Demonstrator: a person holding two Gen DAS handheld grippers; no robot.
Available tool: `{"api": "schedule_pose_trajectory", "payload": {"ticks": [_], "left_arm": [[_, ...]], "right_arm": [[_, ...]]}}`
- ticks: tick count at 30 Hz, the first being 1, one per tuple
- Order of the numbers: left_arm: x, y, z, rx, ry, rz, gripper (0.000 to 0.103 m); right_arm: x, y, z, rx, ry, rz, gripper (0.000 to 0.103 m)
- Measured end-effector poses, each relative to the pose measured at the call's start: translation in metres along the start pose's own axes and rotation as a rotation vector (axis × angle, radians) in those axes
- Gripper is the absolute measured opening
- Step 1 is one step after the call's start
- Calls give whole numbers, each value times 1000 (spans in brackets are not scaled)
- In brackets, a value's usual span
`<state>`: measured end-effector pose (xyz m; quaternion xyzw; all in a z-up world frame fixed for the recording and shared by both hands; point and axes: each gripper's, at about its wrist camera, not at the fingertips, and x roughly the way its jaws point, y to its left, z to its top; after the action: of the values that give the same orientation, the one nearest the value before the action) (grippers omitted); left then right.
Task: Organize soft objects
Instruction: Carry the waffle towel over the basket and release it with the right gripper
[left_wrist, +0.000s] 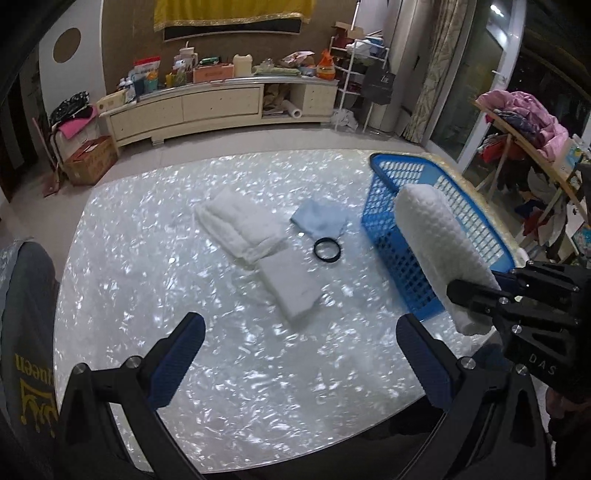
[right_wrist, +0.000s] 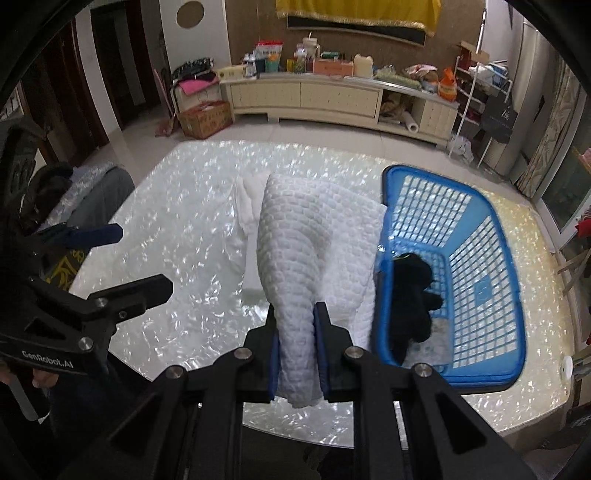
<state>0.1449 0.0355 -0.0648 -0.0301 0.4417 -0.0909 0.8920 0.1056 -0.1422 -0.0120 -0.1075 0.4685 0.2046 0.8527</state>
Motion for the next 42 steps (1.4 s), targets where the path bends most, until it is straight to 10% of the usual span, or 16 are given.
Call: {"api": "schedule_pose_trajectory", "payload": {"ticks": [17,42], "left_arm": [[23,-18,27,-7,27,23,103],[182,12,31,-122,258,90,103]], "right_arm": [[1,-66,6,75,-44,-70,15],[59,-117,-3,152,75,-72,15]]}}
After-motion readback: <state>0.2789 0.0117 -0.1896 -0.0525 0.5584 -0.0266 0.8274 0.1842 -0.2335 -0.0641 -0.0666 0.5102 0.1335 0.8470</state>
